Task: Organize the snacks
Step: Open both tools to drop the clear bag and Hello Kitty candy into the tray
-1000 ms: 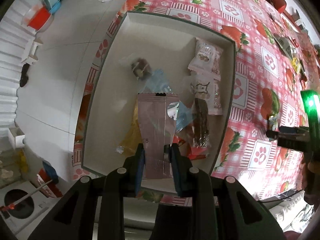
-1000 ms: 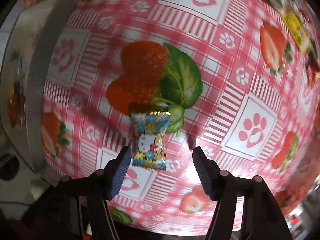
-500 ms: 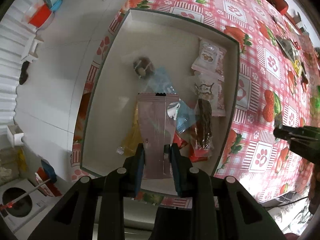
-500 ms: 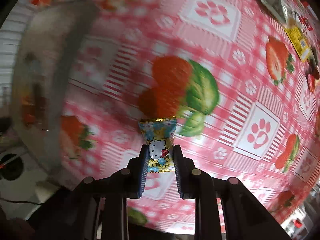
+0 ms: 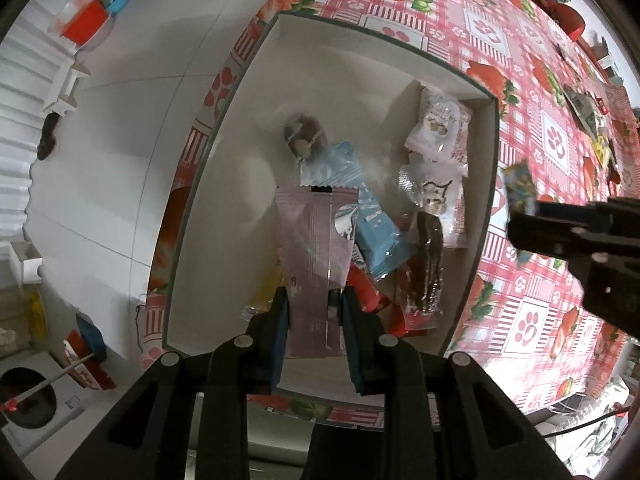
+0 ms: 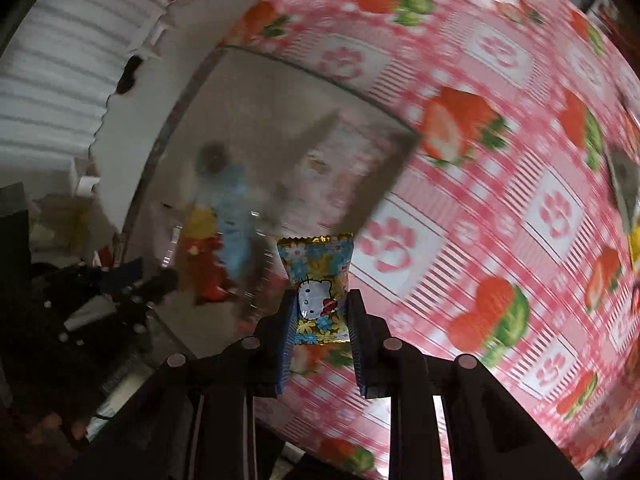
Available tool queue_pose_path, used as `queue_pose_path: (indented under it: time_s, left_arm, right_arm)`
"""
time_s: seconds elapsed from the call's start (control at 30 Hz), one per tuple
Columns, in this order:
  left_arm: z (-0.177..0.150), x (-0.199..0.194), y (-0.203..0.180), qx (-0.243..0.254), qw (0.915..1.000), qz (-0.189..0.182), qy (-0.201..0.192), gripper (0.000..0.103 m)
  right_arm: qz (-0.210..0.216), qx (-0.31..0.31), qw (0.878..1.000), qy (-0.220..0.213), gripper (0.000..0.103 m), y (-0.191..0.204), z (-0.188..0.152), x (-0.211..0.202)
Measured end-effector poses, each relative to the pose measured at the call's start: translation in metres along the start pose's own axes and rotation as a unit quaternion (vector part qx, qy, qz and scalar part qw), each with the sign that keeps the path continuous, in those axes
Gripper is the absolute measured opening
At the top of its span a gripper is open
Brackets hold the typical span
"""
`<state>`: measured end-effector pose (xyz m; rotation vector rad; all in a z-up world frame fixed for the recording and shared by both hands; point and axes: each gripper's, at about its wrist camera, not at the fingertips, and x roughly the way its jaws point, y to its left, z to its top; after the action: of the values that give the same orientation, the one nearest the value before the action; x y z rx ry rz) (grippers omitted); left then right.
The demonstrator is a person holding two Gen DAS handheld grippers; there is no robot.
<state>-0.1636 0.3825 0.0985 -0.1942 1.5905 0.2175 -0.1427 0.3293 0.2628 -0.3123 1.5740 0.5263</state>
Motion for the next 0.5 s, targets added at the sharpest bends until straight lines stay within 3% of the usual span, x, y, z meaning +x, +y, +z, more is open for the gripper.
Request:
queue_pose_path:
  time_s: [0.27, 0.3, 0.33, 0.4, 0.47, 0.5]
  left_arm:
    - [0.002, 0.012, -0.004, 0.002, 0.9999, -0.004, 0.009, 0.031]
    - [0.003, 0.012, -0.004, 0.004, 0.9999, -0.005, 0.010, 0.037]
    - [0.003, 0.012, -0.004, 0.004, 0.9999, -0.005, 0.009, 0.043]
    - [0.003, 0.011, -0.004, 0.004, 1.0000, -0.002, 0.002, 0.070]
    - [0.004, 0.008, -0.006, 0.003, 1.0000, 0.000, -0.007, 0.081]
    - [0.005, 0.007, -0.007, 0.005, 0.9999, -0.004, -0.009, 0.081]
  right_arm:
    - [0.012, -0.004, 1.000, 0.028, 0.026, 0.027, 0.022, 0.037]
    - [0.011, -0.007, 0.999, 0.031, 0.033, 0.030, 0.023, 0.038]
    - [0.009, -0.008, 0.999, 0.032, 0.050, 0.034, 0.022, 0.038]
    - [0.004, -0.010, 1.000, 0.027, 0.072, 0.046, 0.028, 0.047]
    - [0.004, -0.011, 1.000, 0.027, 0.072, 0.052, 0.028, 0.049]
    - [0.004, -0.011, 1.000, 0.027, 0.072, 0.051, 0.028, 0.048]
